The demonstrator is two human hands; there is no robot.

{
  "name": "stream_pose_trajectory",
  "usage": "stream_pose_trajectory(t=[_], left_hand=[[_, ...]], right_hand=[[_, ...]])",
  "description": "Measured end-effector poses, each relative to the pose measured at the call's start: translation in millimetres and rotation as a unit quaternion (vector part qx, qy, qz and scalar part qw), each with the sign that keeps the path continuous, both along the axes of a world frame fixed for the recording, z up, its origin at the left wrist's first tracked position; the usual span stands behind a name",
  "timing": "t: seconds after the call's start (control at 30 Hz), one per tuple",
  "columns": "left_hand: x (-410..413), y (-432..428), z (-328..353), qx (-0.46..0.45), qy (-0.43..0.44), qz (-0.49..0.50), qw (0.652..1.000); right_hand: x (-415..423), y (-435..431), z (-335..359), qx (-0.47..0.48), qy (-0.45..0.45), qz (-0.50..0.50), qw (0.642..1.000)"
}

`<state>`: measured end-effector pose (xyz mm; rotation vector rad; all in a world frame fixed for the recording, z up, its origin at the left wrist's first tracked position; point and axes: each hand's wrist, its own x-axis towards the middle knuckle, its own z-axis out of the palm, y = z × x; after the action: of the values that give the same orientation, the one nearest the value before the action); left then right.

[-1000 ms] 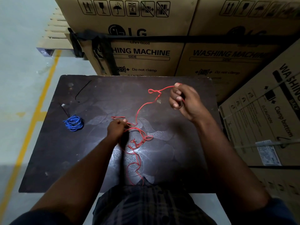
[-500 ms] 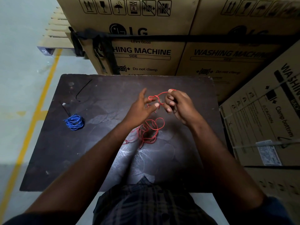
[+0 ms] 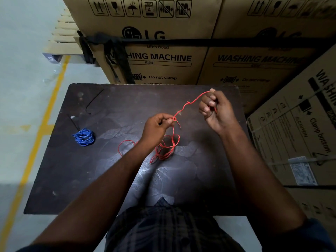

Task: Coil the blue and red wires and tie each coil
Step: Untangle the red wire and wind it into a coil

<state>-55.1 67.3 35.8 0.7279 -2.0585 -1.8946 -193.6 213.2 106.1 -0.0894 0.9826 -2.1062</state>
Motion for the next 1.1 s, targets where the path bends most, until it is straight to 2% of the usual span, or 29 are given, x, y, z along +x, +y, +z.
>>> stream_pose_trajectory(t=[0.13,0.43,0.53,0.63,0.67,0.77,0.87,0.93,0.97,1.1], left_hand=[[4,-3,-9,0.025,-0.013,0.003,1.0],[6,-24,-18,-0.021,-0.059,-0.005,0.998],[4,-23,-16,0.005,-0.052,-0.033,0.998],[2,-21,-10,0.019,-0.077,-0.069,0.994],[1,-22,-10,-0.016,-0.092,-0.071,0.993],[-3,-21,-1,-0.235,-0.113,-0.005,0.966],[-6,-15,20,-0.407,-0.036,0.028,0.912],[-7,-11,28,-0.452,-0.006,0.016,0.892],[-7,-8,30,-0.442,0.009,-0.005,0.897],[-9,6,24,-0.288,0.025,-0.073,0.955]], right_hand=[[-7,3,2,-0.048,-0.024,-0.011,0.999],[-3,7,-10,-0.061,-0.043,-0.032,0.997],[2,7,-12,-0.008,-0.011,-0.028,1.0],[15,2,-18,0.077,0.067,-0.003,0.995],[19,0,-20,0.096,0.087,0.008,0.992],[25,-2,-25,0.114,0.11,0.03,0.987],[28,-4,-24,0.11,0.106,0.045,0.987],[30,-5,-22,0.094,0.087,0.052,0.99],[30,-6,-22,0.084,0.072,0.052,0.993],[28,-9,-18,0.02,0.01,0.05,0.999]])
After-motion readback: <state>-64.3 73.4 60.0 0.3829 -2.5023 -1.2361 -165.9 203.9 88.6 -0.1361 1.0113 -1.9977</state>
